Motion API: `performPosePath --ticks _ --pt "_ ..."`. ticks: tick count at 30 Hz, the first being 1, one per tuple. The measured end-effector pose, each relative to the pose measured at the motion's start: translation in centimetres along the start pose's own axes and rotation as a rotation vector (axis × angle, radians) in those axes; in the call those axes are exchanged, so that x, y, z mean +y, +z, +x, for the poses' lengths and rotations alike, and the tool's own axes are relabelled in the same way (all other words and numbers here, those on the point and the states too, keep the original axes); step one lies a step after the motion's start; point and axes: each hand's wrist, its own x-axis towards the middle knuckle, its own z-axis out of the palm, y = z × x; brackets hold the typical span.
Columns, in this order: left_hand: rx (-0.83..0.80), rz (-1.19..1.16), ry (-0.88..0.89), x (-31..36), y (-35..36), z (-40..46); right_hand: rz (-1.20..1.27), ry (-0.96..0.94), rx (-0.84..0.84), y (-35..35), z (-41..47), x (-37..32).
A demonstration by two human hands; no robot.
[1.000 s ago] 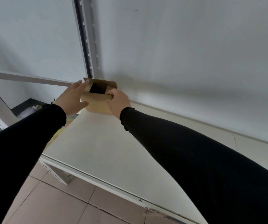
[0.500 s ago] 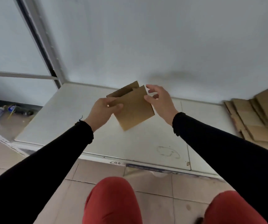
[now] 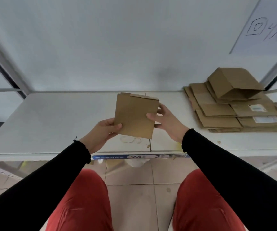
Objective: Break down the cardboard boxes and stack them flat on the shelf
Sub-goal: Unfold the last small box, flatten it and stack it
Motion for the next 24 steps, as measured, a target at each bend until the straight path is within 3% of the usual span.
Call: performPosePath --ticks 3,6,8,10,12,18,24 --pt "0.265 0.13 0.024 -0.1 0.2 0.1 -0.172 -0.065 0.05 -0.2 -1.1 2.0" --pt "0.517 0.31 0.235 1.8 1.1 0.3 -0.259 -0.111 0.014 0.6 -1.5 3.8" --pt "0.41 0.651 0.355 3.2 1.9 0.7 -0.267 -0.11 -0.055 1.3 -1.7 4.4" --pt "0.191 1.091 0.303 4.1 3.1 1.4 -0.256 -0.096 -0.113 2.0 -1.9 4.4" --pt "0.092 1.292 0.195 4.1 3.9 2.1 -0.251 -0.07 -0.156 2.2 -2.0 4.2" --pt "0.062 1.073 0.037 4.4 3.6 3.2 -0.01 0.093 -0.058 3.0 -2.8 1.9" --pt "0.055 0.995 -0.03 5.0 4.1 3.8 0.05 0.181 0.023 3.6 -2.1 0.5"
